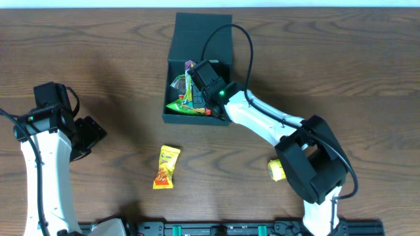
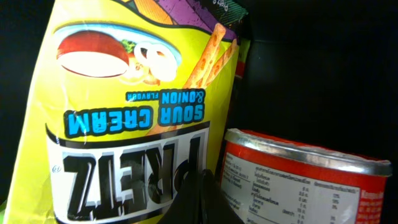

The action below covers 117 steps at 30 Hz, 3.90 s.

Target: Pack container

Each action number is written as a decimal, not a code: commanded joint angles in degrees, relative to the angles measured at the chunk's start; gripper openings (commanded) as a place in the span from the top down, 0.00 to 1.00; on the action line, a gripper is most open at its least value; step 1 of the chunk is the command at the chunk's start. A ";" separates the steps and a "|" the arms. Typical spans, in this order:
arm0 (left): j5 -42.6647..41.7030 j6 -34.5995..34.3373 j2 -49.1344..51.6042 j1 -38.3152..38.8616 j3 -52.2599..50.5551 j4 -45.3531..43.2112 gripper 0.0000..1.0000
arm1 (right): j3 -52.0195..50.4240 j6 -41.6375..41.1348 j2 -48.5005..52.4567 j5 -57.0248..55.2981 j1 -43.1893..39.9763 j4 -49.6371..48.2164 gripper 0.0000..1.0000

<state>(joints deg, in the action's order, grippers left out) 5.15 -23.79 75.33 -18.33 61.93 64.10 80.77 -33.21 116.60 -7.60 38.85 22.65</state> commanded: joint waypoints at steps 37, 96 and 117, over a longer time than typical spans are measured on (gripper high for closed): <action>0.83 -0.24 0.31 -0.28 0.15 0.17 0.05 | 0.74 0.98 -6.97 6.49 6.73 -2.58 0.98; 7.02 1.51 0.31 -0.31 0.15 -1.90 0.05 | 9.05 5.44 2.08 9.27 -1.27 1.03 0.99; 7.02 1.51 0.31 -0.31 0.15 -1.90 0.05 | 9.05 5.44 6.05 13.33 4.70 -2.45 0.99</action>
<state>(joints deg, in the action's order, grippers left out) 10.96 -22.65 75.33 -18.33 61.93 62.08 89.52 -28.38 121.40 5.41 42.44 20.08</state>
